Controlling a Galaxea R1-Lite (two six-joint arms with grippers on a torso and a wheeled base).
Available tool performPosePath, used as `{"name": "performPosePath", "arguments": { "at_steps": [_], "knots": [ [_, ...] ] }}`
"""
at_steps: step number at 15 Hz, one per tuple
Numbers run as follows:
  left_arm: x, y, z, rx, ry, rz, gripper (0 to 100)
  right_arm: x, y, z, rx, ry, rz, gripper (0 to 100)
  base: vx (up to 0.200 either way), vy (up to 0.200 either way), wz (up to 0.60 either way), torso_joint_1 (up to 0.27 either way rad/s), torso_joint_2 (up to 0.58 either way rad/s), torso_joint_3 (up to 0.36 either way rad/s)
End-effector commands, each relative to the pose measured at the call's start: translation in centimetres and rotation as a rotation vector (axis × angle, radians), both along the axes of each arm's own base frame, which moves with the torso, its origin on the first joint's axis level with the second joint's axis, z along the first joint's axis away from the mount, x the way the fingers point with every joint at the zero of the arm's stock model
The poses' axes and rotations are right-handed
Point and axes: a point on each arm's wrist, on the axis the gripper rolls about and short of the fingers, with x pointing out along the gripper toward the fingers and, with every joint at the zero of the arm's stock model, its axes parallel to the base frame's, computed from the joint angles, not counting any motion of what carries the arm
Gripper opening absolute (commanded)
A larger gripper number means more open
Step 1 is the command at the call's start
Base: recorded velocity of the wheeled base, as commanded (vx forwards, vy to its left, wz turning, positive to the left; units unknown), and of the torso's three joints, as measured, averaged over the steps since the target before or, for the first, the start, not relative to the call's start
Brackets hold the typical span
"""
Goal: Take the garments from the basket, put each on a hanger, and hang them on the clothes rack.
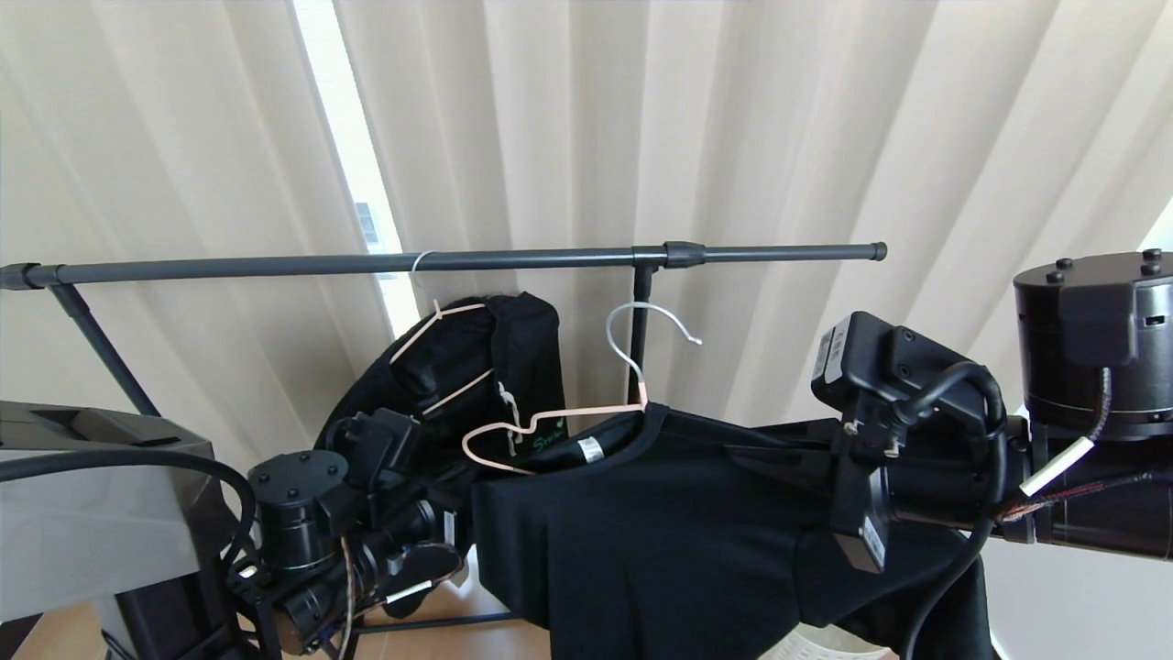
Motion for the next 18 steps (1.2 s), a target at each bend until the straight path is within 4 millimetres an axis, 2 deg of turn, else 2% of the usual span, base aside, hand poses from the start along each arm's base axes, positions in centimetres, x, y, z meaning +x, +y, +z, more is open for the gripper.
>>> {"name": "performPosePath", "arguments": {
  "at_steps": [1, 8, 12, 18],
  "knots": [
    [0.4, 0.7, 0.9, -0.015, -0.035, 0.028, 0, -0.2, -0.2, 0.2, 0.005, -0.007, 0.002, 0, 0.000, 0.000, 0.00, 0.000, 0.00, 0.000],
    [0.8, 1.5, 2.3, -0.020, -0.098, 0.058, 0, -0.3, -0.2, 0.2, 0.004, -0.006, 0.002, 0, 0.000, 0.000, 0.00, 0.000, 0.00, 0.000],
    [-0.2, 1.2, 4.2, -0.045, -0.152, 0.040, 0, 0.2, 0.2, -0.5, -0.013, 0.016, 0.002, 0, 0.000, 0.000, 0.00, 0.000, 0.00, 0.000],
    [-2.8, -0.3, 5.5, -0.065, -0.181, -0.050, 0, 1.0, 1.0, -1.2, 0.002, 0.009, 0.011, 0, 0.000, 0.000, 0.00, 0.000, 0.00, 0.000]
  ]
}}
